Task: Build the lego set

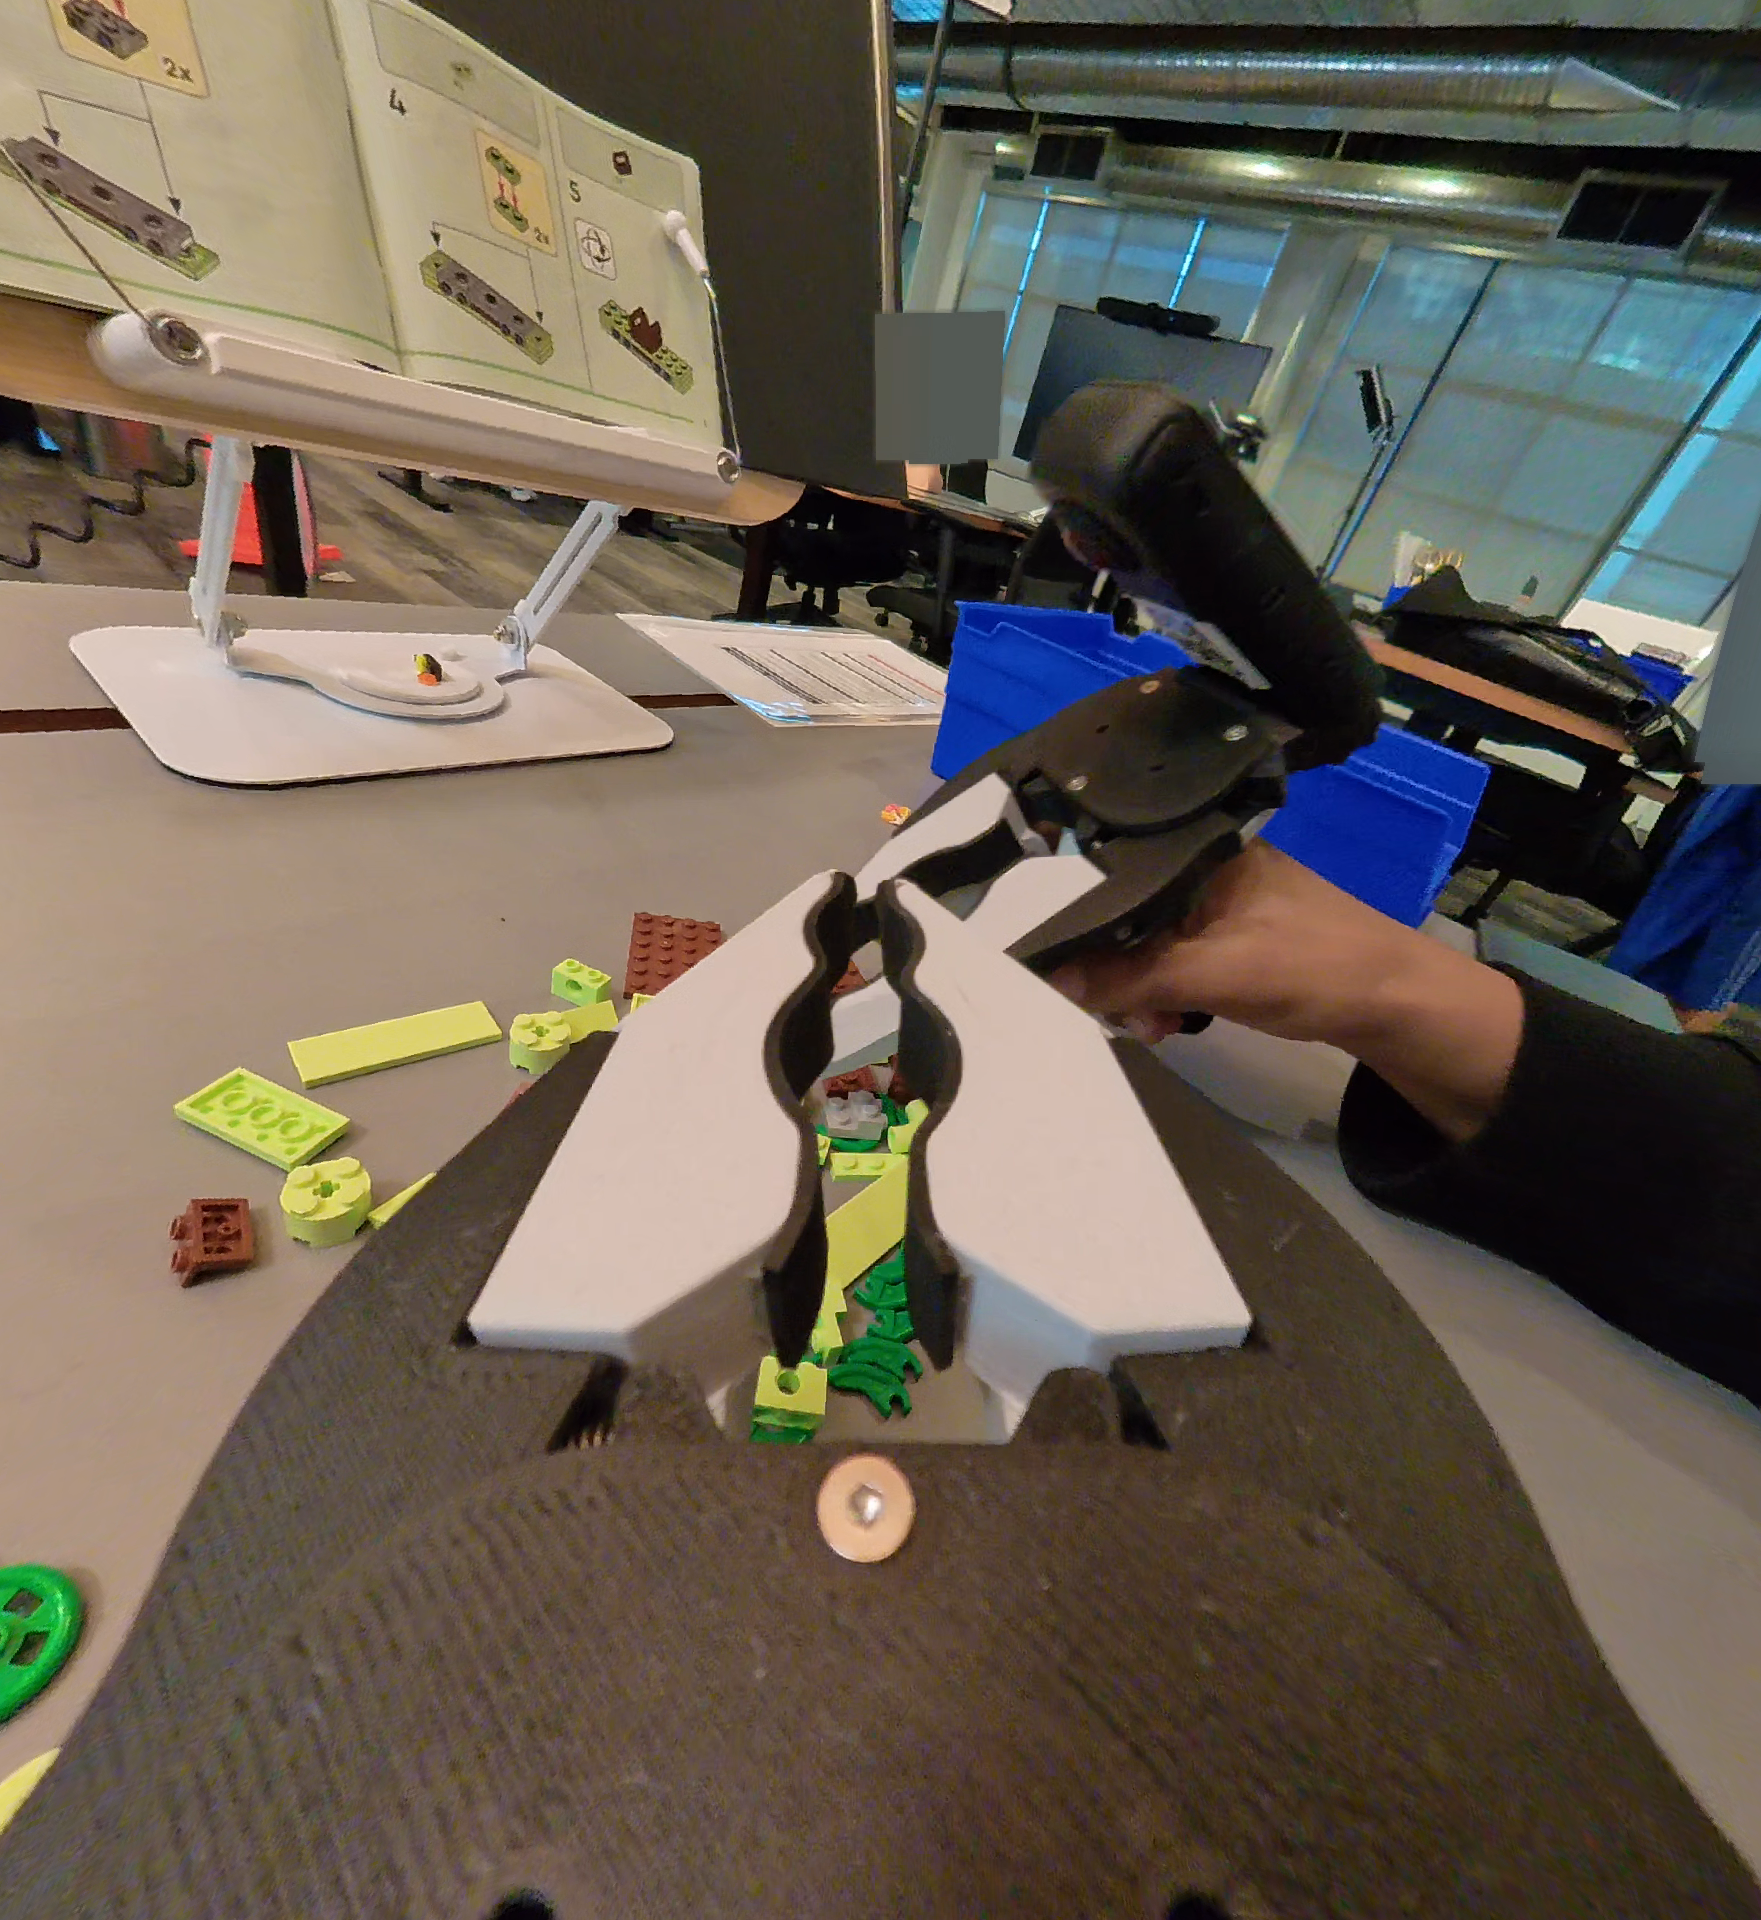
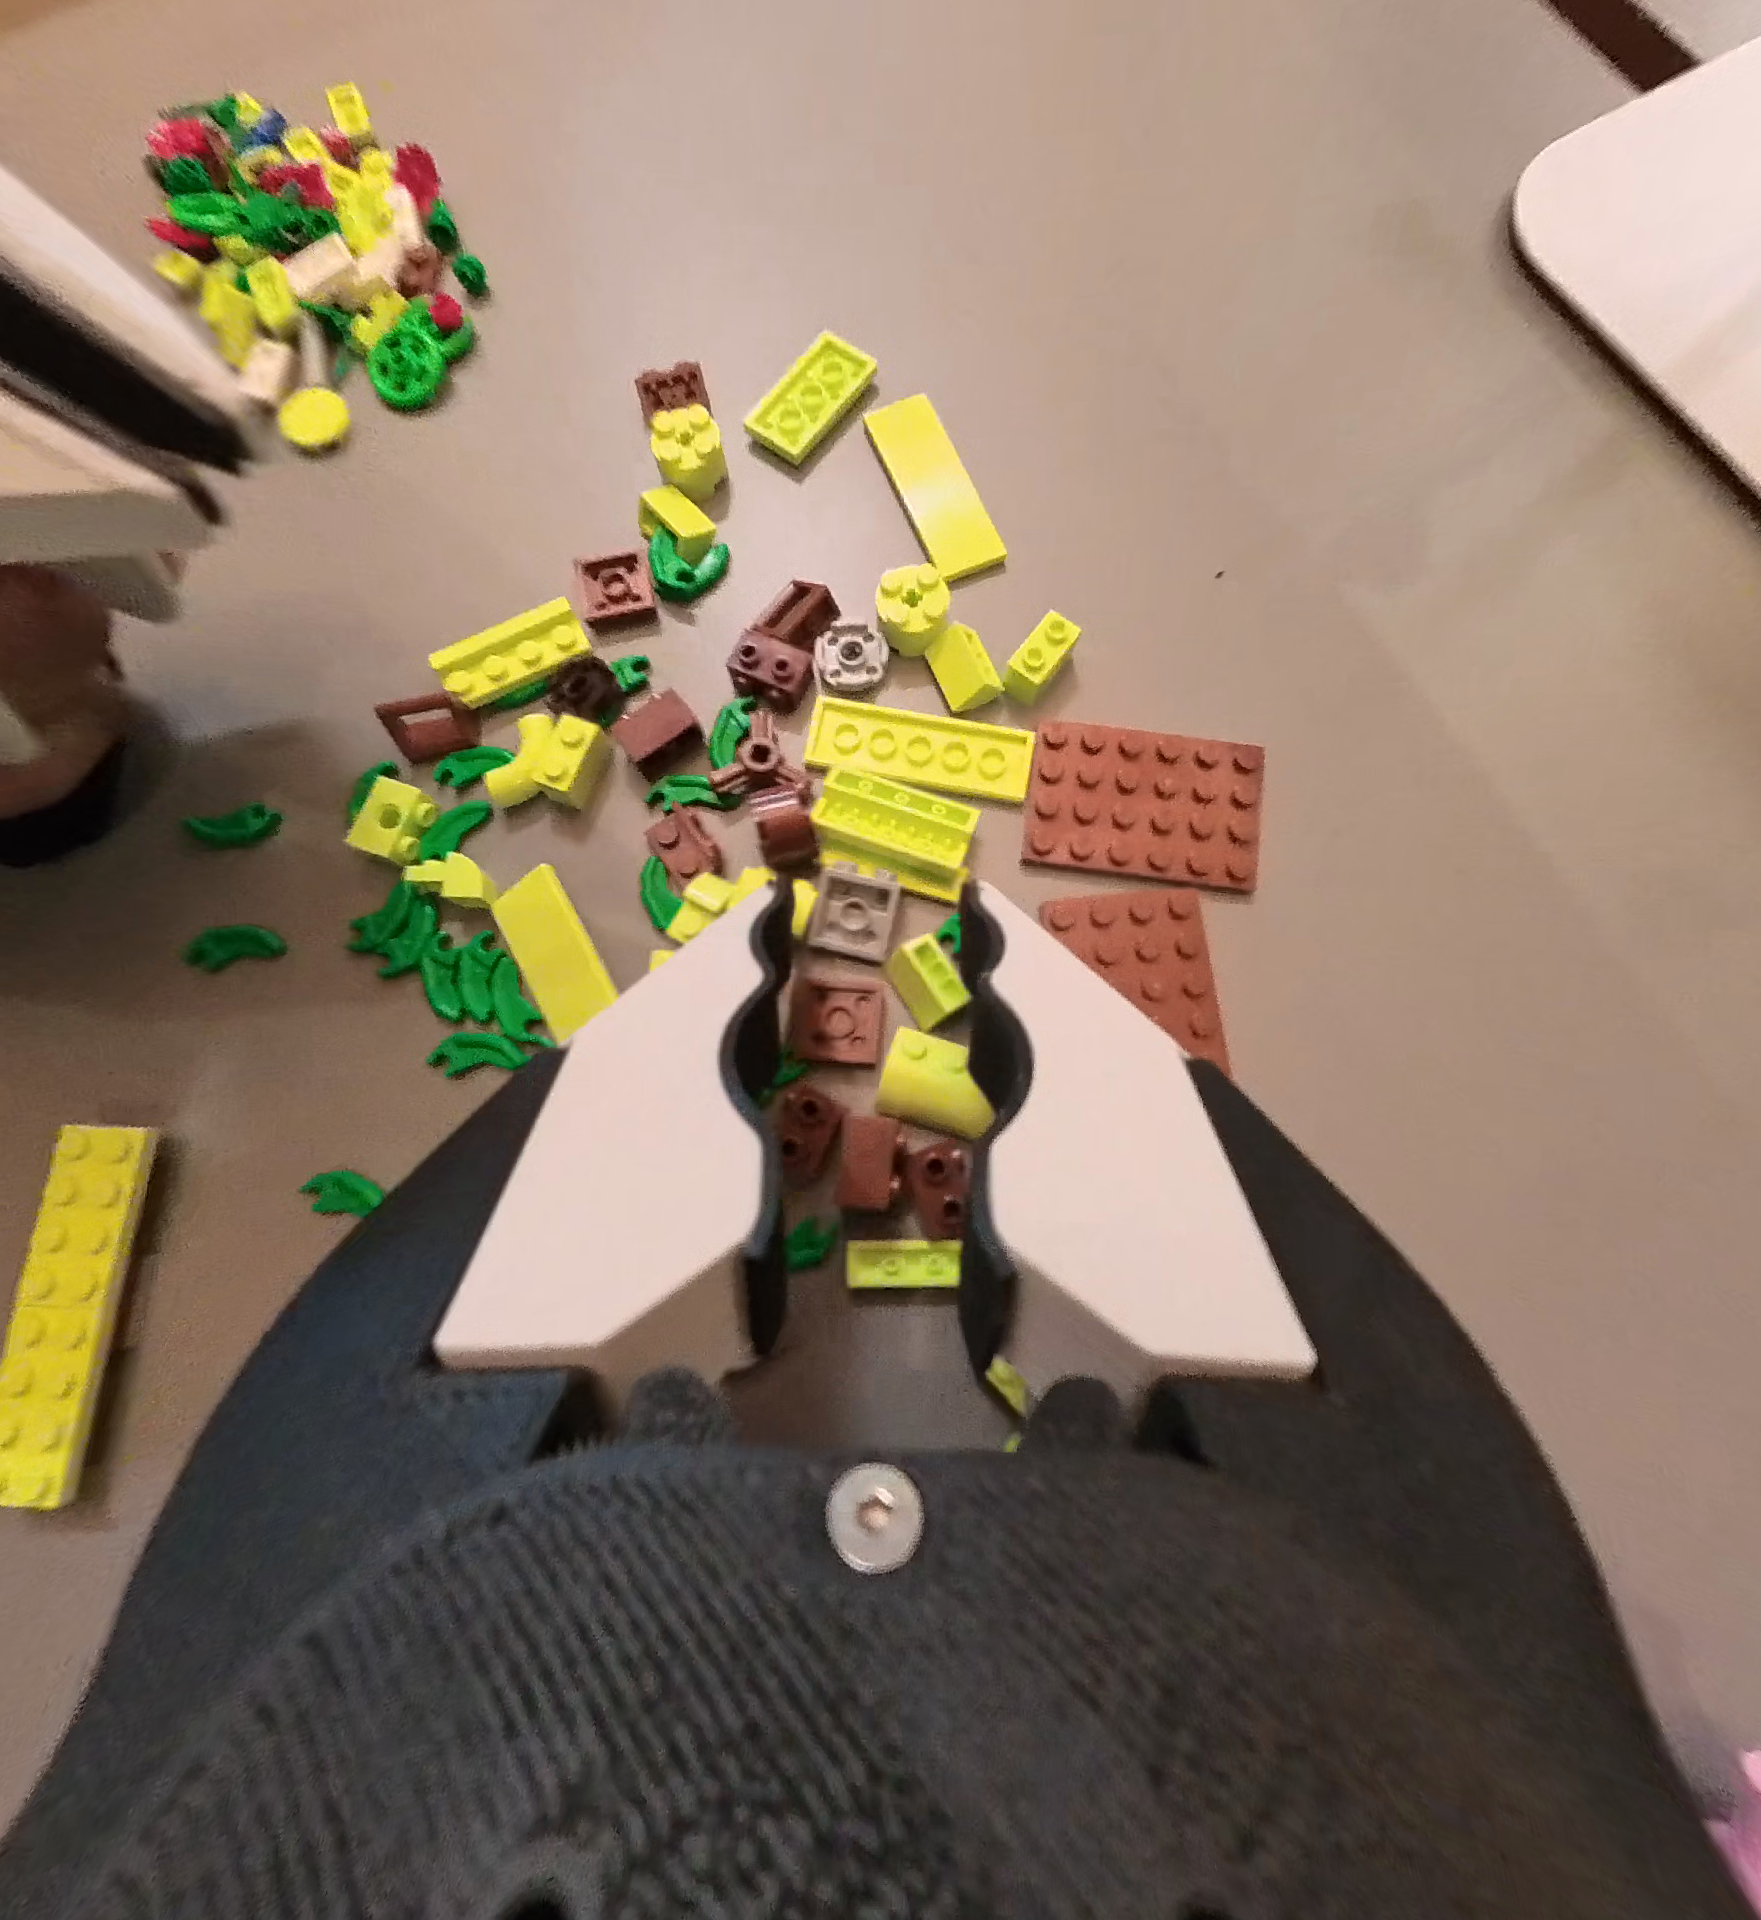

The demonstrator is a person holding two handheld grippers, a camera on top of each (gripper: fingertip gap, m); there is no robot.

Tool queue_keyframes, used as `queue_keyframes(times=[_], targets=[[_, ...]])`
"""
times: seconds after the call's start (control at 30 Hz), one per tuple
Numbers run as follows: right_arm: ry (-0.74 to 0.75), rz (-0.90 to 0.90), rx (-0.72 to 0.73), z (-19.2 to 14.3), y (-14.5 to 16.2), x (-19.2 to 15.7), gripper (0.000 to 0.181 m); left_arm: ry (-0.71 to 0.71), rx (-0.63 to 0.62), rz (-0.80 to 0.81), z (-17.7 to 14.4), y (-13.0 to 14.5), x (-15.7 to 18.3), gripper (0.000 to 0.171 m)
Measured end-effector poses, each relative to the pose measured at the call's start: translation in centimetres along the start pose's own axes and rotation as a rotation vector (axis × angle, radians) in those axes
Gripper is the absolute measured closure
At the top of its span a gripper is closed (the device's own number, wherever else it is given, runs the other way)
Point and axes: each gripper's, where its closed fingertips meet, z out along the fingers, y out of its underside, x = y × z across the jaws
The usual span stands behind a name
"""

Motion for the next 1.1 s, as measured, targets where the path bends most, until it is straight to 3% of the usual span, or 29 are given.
queue_keyframes(times=[0.23,0.43,0.5,0.6,0.7,0.8,0.93,1.1], targets=[[-0.056,0.018,-0.004,0.7,0.2,-1.0,0.167,0.016,-0.003,-0.022,0.0,0.0,-0.1,0.171],[-0.063,0.029,0.051,-0.3,0.2,-1.2,0.169,0.02,-0.006,-0.021,0.1,0.1,0.0,0.171],[-0.07,0.033,0.104,-1.2,-0.2,-1.4,0.181,0.019,-0.007,-0.019,0.1,0.1,0.0,0.17],[-0.081,-0.001,0.235,-3.1,-1.8,-2.0,0.181,0.022,-0.007,-0.01,0.1,0.1,0.1,0.17],[-0.023,-0.01,0.269,-4.0,-2.0,-1.6,0.181,0.022,-0.007,0.001,0.1,0.1,0.2,0.17],[0.04,0.028,0.235,-3.7,-0.7,-0.3,0.178,0.023,-0.006,0.007,0.1,0.1,0.3,0.171],[0.001,0.095,0.188,-2.8,0.4,-0.2,0.16,0.029,-0.008,0.006,0.1,0.1,0.5,0.171],[0.03,0.047,0.125,-1.8,1.0,-0.4,0.154,0.032,-0.01,0.008,0.2,0.2,0.6,0.171]])
